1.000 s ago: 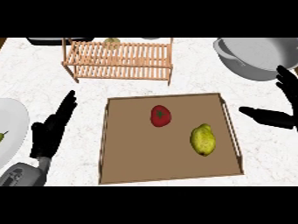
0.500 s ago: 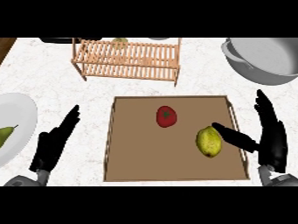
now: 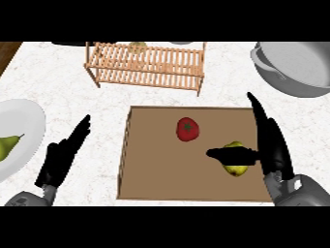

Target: Pick the tomato from the tray and place it in the tiered shelf

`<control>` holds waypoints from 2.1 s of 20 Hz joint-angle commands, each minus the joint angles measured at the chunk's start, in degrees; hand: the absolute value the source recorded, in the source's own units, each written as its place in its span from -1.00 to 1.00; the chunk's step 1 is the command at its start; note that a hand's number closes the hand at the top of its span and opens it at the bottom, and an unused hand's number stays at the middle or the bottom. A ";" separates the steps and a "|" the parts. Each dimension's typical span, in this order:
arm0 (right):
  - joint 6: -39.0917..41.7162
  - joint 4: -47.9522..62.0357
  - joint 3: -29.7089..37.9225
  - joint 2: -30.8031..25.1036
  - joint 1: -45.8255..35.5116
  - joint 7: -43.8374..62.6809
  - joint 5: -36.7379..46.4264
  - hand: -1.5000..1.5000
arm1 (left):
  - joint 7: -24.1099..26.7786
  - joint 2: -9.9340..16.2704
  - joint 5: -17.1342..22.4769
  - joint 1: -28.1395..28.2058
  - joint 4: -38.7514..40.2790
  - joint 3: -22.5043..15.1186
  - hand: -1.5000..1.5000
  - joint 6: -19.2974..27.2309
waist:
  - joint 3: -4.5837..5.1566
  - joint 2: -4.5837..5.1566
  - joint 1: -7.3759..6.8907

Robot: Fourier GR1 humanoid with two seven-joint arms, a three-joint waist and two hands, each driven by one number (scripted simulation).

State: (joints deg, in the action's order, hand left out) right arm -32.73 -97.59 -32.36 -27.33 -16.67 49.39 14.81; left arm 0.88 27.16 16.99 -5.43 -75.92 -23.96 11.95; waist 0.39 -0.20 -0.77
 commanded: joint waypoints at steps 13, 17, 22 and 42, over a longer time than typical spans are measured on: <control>26.63 21.13 -9.55 11.45 -27.38 35.75 10.92 -1.00 | -0.16 -1.62 -1.14 -0.14 0.28 -0.71 0.00 -0.89 | -0.19 0.36 -1.75; 28.10 28.09 -6.26 17.85 -30.21 35.81 9.22 -1.00 | 0.28 -1.19 -0.53 0.00 -0.46 0.28 0.00 -1.73 | -0.19 0.14 -1.10; 29.77 36.02 -5.03 21.73 -30.65 35.83 9.49 -1.00 | 0.50 -1.53 -1.93 -0.34 1.62 0.82 0.00 -0.47 | -0.21 0.14 0.17; 31.68 49.53 -2.43 27.27 -33.45 35.83 16.82 -1.00 | 1.54 -2.44 -3.13 1.58 1.81 2.74 0.00 -1.62 | -0.30 -0.02 0.33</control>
State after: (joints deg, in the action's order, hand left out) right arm -2.44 -48.73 -34.49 -1.18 -49.04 71.47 31.94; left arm 1.61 25.42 14.82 -4.03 -75.56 -21.38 9.88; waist 0.07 -0.24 -0.50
